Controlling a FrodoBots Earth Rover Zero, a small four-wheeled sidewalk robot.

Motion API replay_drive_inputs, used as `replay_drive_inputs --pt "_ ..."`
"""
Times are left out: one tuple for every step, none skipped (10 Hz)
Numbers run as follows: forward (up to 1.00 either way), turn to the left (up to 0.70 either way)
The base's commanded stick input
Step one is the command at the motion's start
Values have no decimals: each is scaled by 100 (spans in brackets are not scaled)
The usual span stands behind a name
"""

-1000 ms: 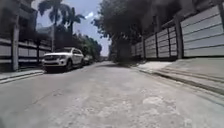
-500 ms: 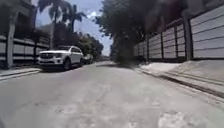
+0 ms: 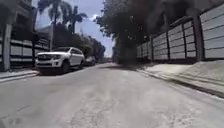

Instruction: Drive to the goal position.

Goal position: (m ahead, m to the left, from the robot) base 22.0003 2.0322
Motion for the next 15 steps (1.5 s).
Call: replay_drive_inputs --pt "100 3" --pt "100 3" --pt "100 3" --pt "100 3" --pt "100 3" --pt "100 3" --pt "100 3" --pt "100 3" --pt "100 3" --pt "100 -9" --pt "100 -37" --pt "100 -37" --pt "100 -37" --pt "100 -37" --pt "100 -27"
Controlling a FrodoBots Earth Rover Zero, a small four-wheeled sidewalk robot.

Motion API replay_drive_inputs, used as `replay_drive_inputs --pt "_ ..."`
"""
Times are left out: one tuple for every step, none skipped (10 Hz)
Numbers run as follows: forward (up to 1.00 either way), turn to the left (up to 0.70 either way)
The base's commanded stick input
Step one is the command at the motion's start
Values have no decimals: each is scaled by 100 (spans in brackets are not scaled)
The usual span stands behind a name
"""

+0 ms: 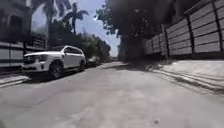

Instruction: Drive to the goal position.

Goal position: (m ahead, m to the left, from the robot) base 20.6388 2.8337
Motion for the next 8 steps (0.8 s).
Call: replay_drive_inputs --pt "100 -14" --pt "100 -2" --pt "100 3" --pt "100 3" --pt "100 -10" --pt "100 -33" --pt "100 3" --pt "100 3"
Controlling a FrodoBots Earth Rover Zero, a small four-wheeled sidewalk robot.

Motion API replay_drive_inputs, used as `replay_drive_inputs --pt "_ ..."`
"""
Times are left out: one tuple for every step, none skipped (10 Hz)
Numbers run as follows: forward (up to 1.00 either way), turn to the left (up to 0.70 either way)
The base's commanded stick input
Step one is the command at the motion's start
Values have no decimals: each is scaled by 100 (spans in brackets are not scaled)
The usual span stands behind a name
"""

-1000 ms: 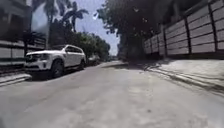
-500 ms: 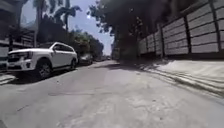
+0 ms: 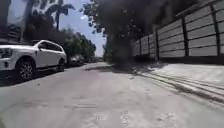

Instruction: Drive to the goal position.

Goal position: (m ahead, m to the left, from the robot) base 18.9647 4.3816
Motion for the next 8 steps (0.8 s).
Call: replay_drive_inputs --pt "100 3" --pt "100 3" --pt "100 3" --pt "100 3" --pt "100 3" --pt "100 8" --pt "100 22" --pt "100 40"
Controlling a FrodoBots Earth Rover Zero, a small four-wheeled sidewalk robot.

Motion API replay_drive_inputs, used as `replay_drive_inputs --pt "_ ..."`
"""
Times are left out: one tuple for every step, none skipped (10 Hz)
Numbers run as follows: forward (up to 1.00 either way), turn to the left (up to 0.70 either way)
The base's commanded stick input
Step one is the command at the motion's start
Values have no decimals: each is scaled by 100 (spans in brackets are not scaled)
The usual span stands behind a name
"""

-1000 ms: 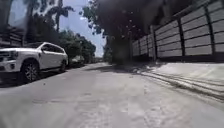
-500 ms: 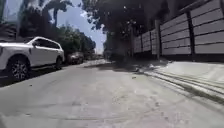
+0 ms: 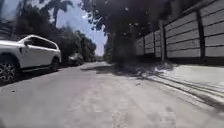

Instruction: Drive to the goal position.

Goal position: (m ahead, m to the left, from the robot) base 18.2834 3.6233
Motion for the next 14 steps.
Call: replay_drive_inputs --pt "100 18" --pt "100 3" --pt "100 3" --pt "100 3" --pt "100 3" --pt "100 3" --pt "100 3" --pt "100 3" --pt "100 3" --pt "100 3" --pt "100 3" --pt "100 3" --pt "100 3" --pt "100 3"
